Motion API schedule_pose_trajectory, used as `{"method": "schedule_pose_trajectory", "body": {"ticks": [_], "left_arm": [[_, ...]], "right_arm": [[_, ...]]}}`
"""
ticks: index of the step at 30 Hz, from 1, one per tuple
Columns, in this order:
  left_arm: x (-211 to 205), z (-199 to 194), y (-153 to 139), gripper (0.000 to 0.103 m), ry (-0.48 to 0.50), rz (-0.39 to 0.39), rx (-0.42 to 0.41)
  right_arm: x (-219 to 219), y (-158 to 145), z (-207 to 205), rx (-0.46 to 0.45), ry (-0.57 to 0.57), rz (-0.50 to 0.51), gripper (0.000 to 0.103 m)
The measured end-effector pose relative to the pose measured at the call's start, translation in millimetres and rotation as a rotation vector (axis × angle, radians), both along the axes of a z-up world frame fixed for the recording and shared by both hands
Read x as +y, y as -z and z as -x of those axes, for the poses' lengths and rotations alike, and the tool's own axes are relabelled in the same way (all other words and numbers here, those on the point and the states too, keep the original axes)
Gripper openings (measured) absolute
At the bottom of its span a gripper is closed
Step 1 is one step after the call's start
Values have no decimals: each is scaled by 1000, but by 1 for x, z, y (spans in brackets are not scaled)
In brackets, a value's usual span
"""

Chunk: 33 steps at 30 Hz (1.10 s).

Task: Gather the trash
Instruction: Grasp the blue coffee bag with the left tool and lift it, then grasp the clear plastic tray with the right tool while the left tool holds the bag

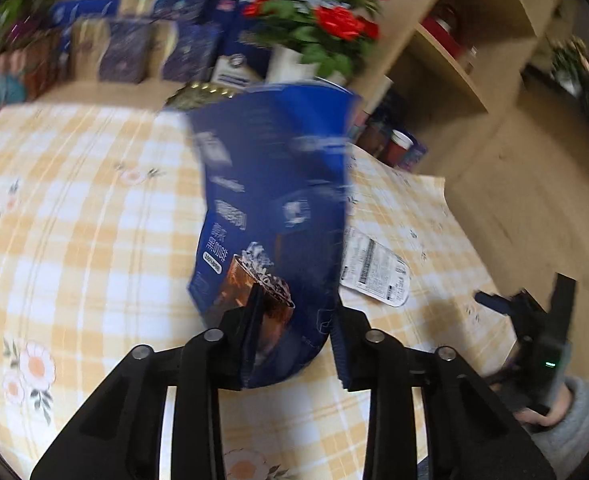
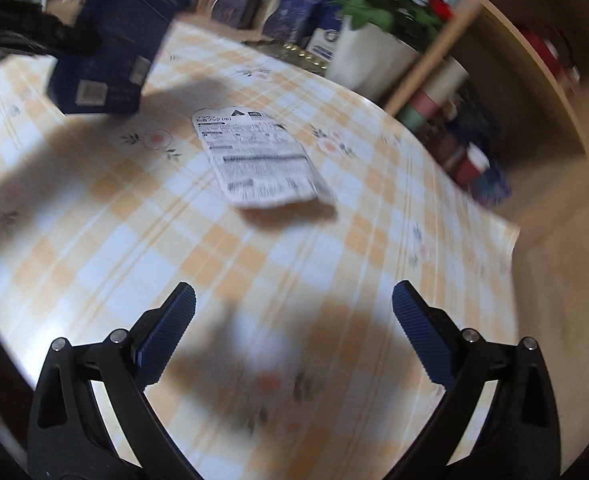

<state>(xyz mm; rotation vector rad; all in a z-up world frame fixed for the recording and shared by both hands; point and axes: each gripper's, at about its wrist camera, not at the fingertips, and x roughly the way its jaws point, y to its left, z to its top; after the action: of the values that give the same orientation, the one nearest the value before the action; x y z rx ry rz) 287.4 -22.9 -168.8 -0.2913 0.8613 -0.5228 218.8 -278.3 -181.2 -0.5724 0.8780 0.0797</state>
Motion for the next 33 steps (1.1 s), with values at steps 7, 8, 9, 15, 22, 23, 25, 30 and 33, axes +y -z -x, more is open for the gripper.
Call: {"method": "schedule_pose_trajectory", "body": {"ticks": [7, 8, 9, 15, 22, 23, 25, 30, 33], "left_arm": [[22, 0, 4, 28, -28, 38, 20], [25, -1, 5, 28, -33, 45, 24], [28, -2, 7, 27, -36, 52, 27], [44, 2, 13, 24, -32, 64, 34], [62, 11, 13, 20, -38, 79, 26], [63, 13, 13, 20, -40, 75, 25], [65, 15, 11, 19, -46, 65, 21], [69, 27, 0, 18, -41, 62, 0], [67, 39, -10, 18, -3, 28, -23]], "right_arm": [[37, 22, -70, 61, -15, 137, 97], [40, 25, -77, 71, -11, 142, 97], [44, 26, -85, 74, -6, 142, 97], [58, 32, -108, 140, -11, 93, 66], [53, 5, -99, 111, -15, -19, 19], [49, -5, -94, 95, -13, -59, 18], [40, -19, -88, 73, -7, -118, 14], [5, -62, -65, 27, 67, -375, 6], [-14, -77, -46, 18, 111, -520, 5]]}}
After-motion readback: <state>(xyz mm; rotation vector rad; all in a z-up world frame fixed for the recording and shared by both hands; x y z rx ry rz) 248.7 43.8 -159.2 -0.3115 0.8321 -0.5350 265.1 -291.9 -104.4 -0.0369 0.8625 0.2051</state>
